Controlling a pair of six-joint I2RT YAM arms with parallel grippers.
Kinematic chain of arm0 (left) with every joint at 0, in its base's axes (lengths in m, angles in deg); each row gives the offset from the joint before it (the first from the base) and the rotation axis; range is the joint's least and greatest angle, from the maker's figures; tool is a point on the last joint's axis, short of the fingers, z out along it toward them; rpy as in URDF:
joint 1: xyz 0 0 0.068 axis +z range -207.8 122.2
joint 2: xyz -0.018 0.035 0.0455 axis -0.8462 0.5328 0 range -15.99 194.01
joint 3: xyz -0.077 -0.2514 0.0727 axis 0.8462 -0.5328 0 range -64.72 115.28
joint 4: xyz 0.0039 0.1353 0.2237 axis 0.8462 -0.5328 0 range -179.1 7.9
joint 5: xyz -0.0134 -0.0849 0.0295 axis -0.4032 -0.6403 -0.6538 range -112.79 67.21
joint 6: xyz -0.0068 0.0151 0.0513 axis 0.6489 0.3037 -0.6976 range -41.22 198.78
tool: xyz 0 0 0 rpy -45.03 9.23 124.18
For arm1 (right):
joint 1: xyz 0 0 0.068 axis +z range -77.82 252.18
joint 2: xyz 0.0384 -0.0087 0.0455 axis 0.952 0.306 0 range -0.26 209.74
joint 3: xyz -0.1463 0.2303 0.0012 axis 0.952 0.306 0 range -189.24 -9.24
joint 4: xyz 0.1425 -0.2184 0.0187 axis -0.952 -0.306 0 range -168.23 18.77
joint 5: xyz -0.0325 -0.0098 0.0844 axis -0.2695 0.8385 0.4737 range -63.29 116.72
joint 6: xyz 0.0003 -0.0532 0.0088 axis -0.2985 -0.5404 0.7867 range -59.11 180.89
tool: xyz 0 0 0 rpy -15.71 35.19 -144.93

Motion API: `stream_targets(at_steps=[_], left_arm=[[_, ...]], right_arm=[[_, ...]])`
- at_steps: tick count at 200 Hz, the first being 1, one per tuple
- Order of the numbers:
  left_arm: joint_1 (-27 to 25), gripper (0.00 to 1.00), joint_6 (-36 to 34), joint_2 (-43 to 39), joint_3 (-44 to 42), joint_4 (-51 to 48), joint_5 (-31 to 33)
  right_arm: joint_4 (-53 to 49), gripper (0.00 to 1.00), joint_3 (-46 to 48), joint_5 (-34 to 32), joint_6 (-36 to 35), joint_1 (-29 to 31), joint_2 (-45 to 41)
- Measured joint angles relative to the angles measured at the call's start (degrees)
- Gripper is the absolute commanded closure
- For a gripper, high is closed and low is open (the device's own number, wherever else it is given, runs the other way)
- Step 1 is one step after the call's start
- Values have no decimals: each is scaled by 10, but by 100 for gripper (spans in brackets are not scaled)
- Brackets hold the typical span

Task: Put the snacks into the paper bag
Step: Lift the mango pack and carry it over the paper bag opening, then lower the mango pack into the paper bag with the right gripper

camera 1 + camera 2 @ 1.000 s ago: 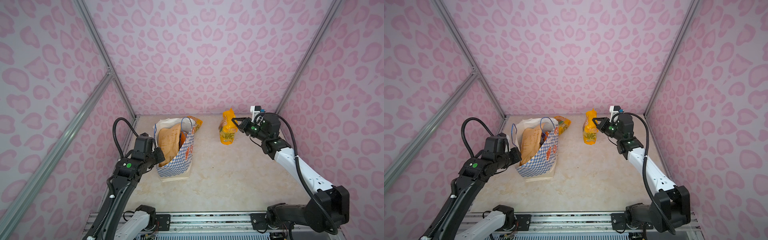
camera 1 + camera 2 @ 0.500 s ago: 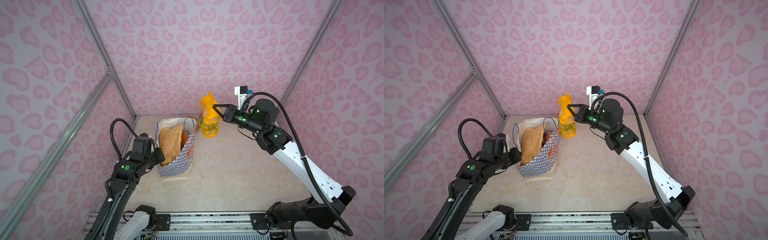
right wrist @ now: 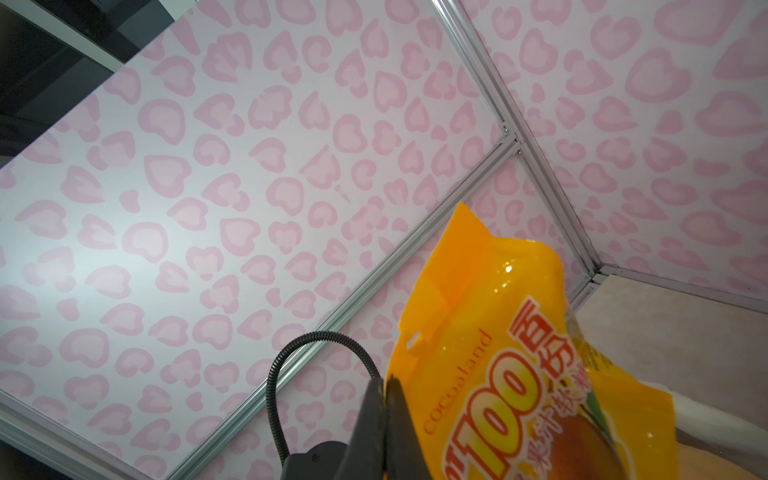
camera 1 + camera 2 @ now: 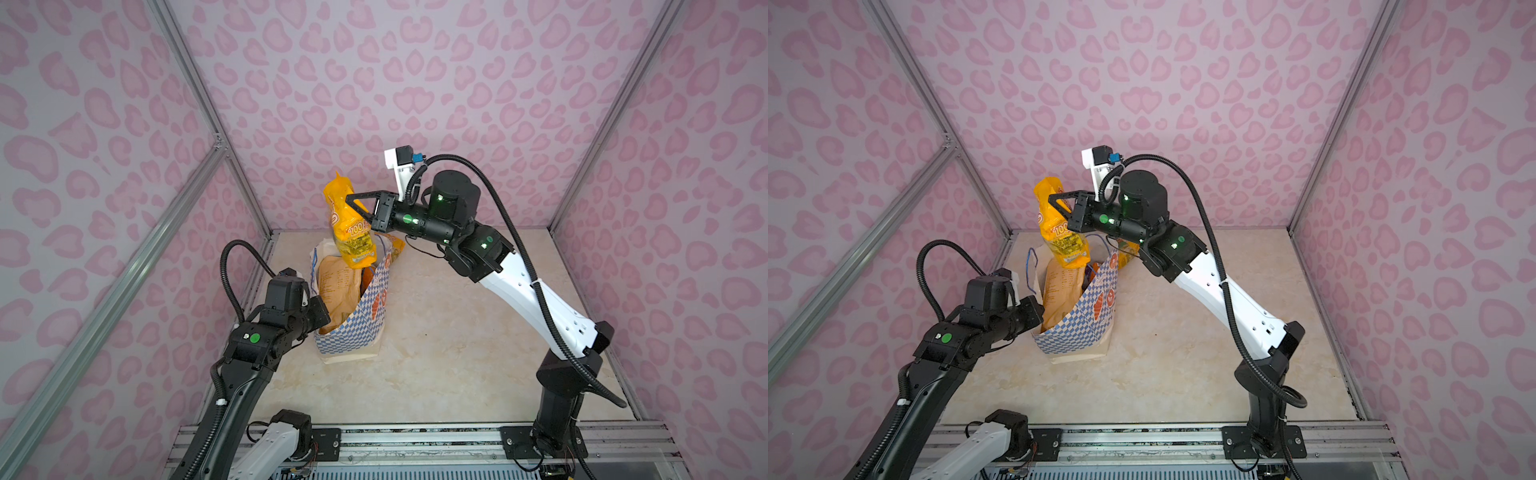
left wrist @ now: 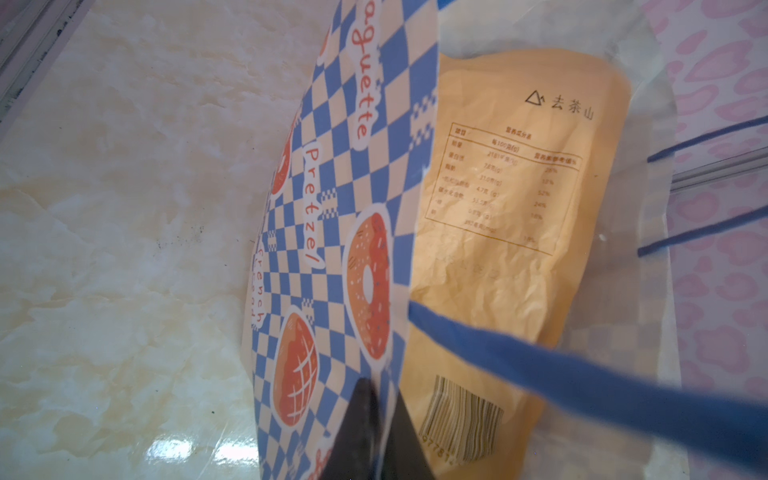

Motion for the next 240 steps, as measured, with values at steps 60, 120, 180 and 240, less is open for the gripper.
stream_targets(at_steps=[60,120,180,240], left_arm=[[0,89,0,-3,-1,2,2],[0,89,0,2,-1,3,6],[0,89,0,7,-1,4,9],[0,89,0,8,1,6,10]], right_arm=[[-48,100,-20,10,2,-2,77],[-34,100,102,13,12,-6,39],[-11,100,174,38,15,2,-12],[-18,100,229,40,-10,-8,-10]])
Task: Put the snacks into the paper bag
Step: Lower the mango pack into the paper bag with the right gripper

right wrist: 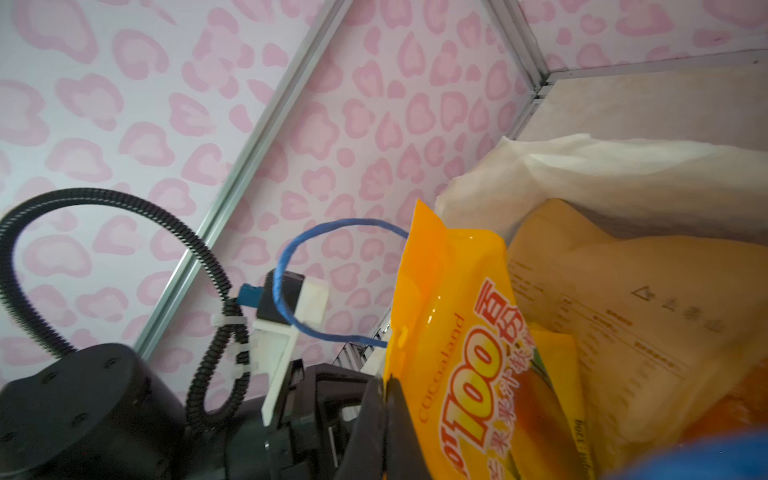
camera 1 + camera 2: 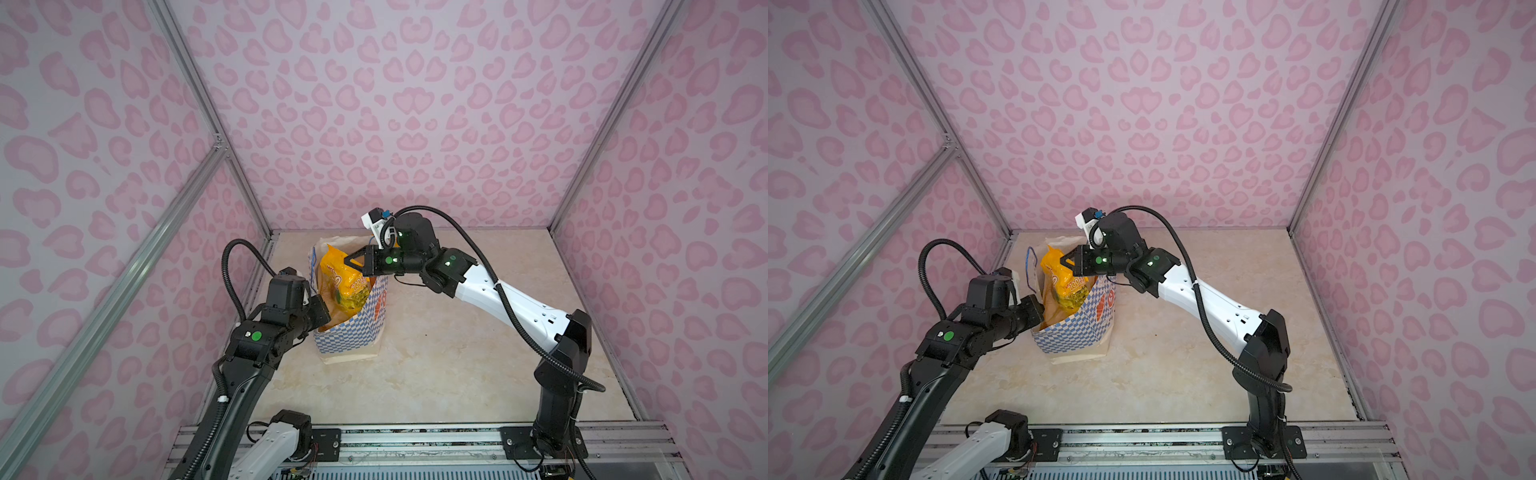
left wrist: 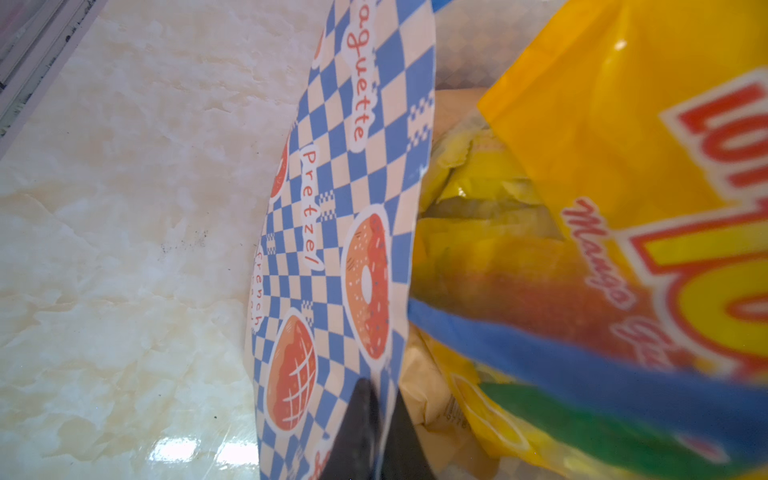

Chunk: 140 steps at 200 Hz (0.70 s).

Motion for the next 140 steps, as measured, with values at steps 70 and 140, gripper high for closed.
stream_targets(at_steps=[70,140], left_arm=[[0,89,0,-4,0,-5,5],[0,89,-2,5,7,-14,10]], right_arm=[[-157,100,-97,-129,-122,-5,98],[-210,100,-138,-136,-172,41,116]])
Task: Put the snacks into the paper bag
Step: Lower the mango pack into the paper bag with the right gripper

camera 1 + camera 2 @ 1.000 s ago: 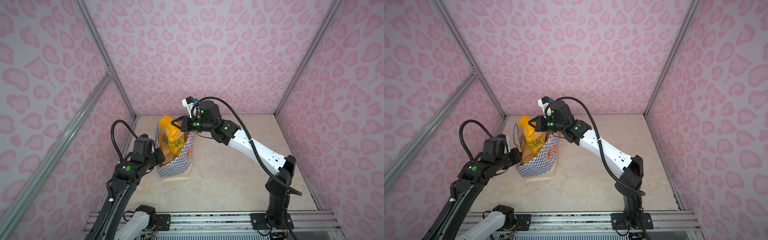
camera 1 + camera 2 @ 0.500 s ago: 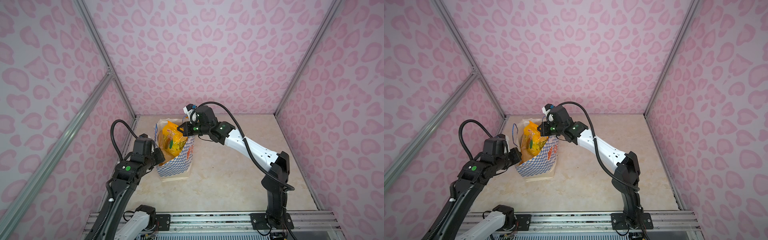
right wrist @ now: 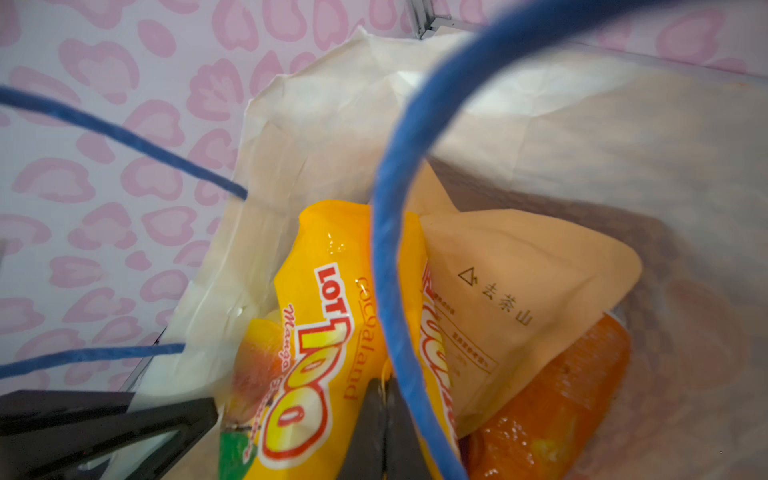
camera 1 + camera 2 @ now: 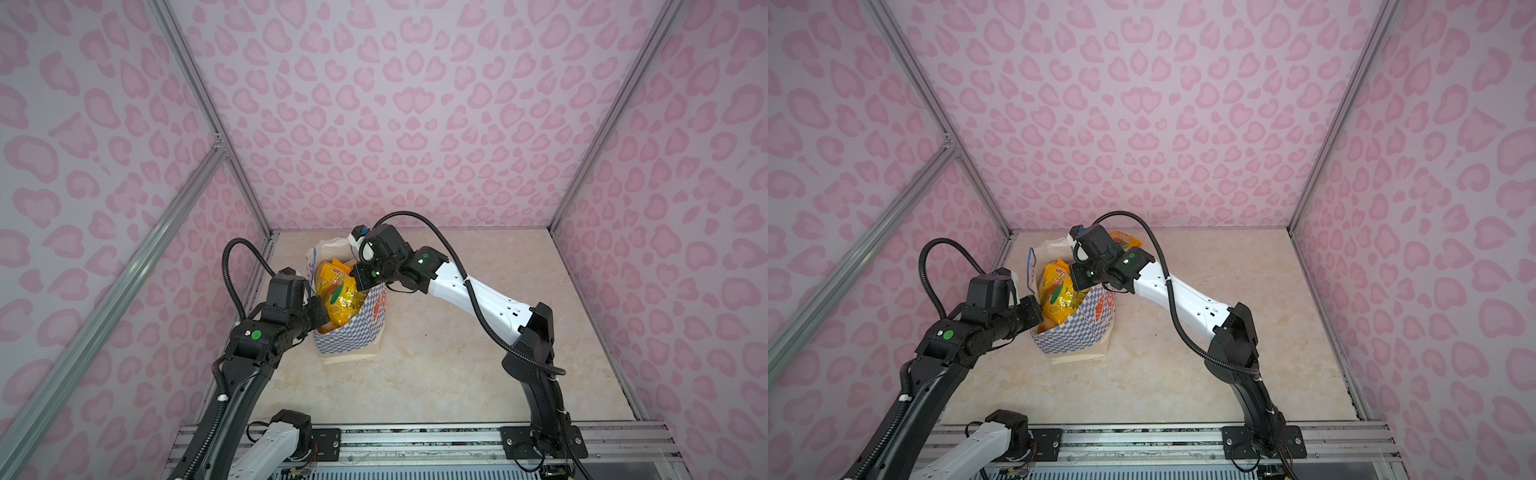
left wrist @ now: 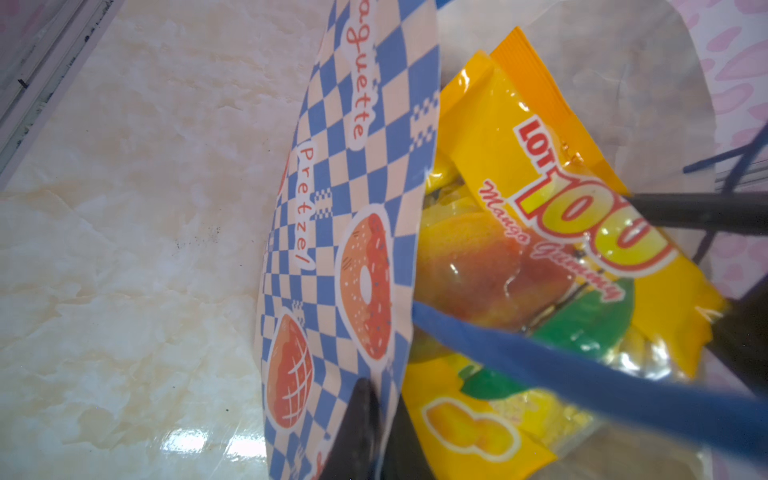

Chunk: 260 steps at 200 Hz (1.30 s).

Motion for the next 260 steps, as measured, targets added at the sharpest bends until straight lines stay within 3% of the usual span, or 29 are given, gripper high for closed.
stream_targets(at_steps=[64,80,104,144,171,189,208,230,260], left_arm=[[0,89,0,5,10,-11,5],[0,89,0,5,12,-11,5],[0,89,0,2,16,-11,5],[0,88,0,-5,17,-13,8],[0,81,0,-6,17,-13,9],[0,70,0,-7,20,-13,9],[0,46,0,-9,26,-14,13],[0,25,1,-9,36,-17,24],[0,4,2,-5,71,-41,48]], right_arm=[[-16,100,39,36,-19,15,-19],[-17,89,31,48,-17,2,-7],[-45,64,1,25,-17,-4,-6],[-64,43,-18,-12,-36,0,-55],[-63,26,-14,-26,-44,-1,-99],[-57,16,-2,-44,-47,-6,-121],[-47,11,11,-54,-45,-21,-126],[-40,10,9,-52,-28,-38,-109],[-22,10,-17,-2,-3,-41,-73]])
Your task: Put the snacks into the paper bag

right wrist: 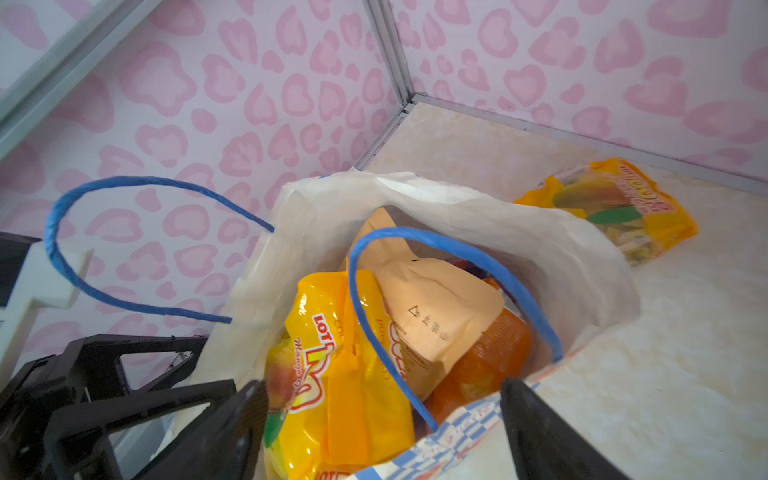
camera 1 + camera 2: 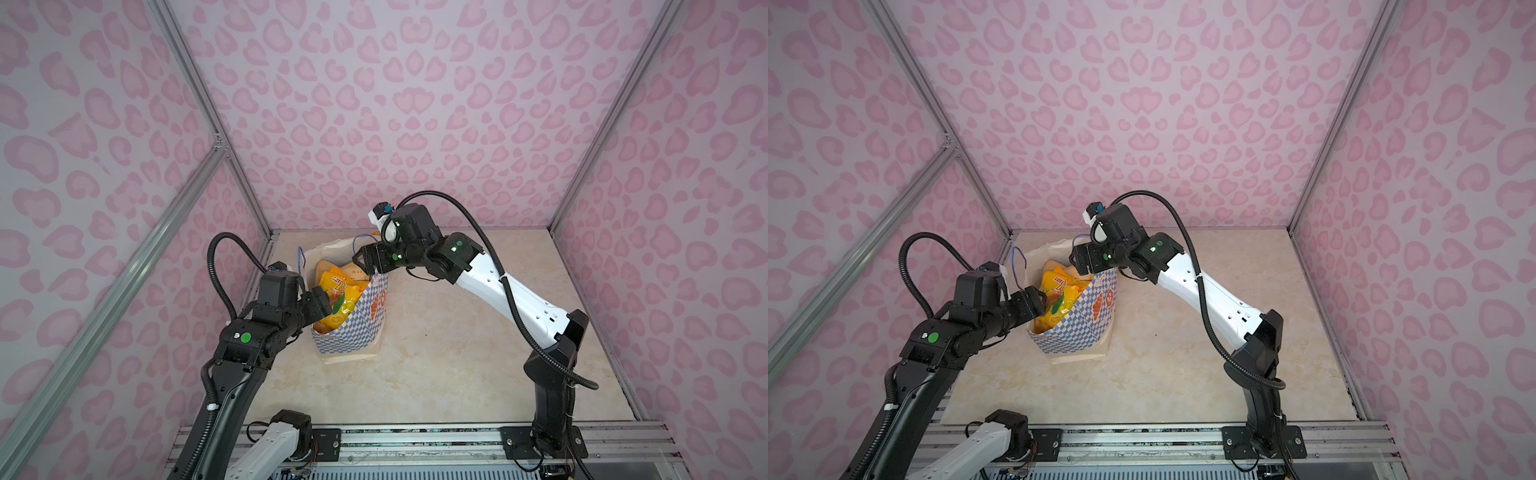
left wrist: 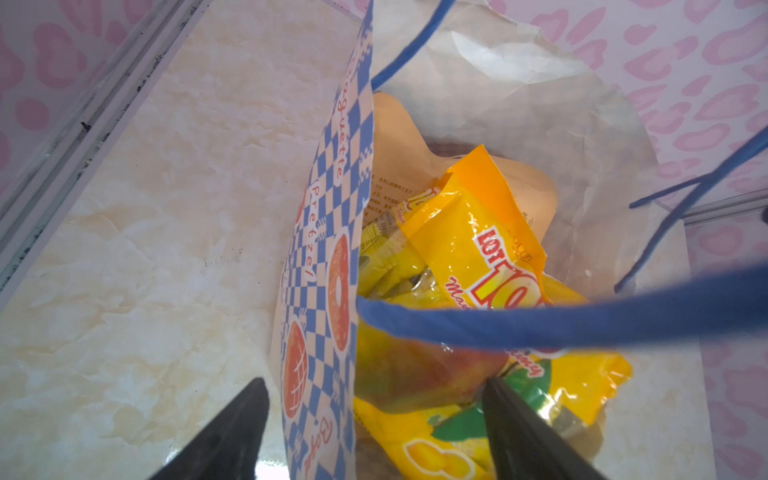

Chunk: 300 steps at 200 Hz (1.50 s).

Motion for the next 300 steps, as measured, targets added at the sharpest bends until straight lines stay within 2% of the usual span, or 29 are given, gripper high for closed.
stream_targets(at_steps=[9,44,90,114,146,160,183,207,249,300], left_arm=[[1,0,0,0,16,-4,7],[5,1,-14,28,94,-13,23],[17,3,-40,117,204,-17,-8],[54,3,-47,151,231,-17,-47],[88,2,-54,179,246,-17,-138],[92,2,-55,178,246,-16,-176],[98,2,-57,174,242,-5,-229],[99,2,-49,174,238,16,-283],[99,1,-36,180,238,32,-331],[99,1,-28,184,231,47,-355]], right_arm=[[9,10,-15,21,7,-2,14],[23,11,-93,61,41,-19,77],[57,12,-131,119,99,-41,130],[79,12,-131,143,120,-44,136],[124,13,-126,189,145,-49,134],[115,13,-120,179,150,-48,127],[98,13,-69,124,148,-39,79],[122,13,-21,115,152,-31,50],[123,13,-49,89,169,-33,79],[141,13,-119,127,203,-31,142]])
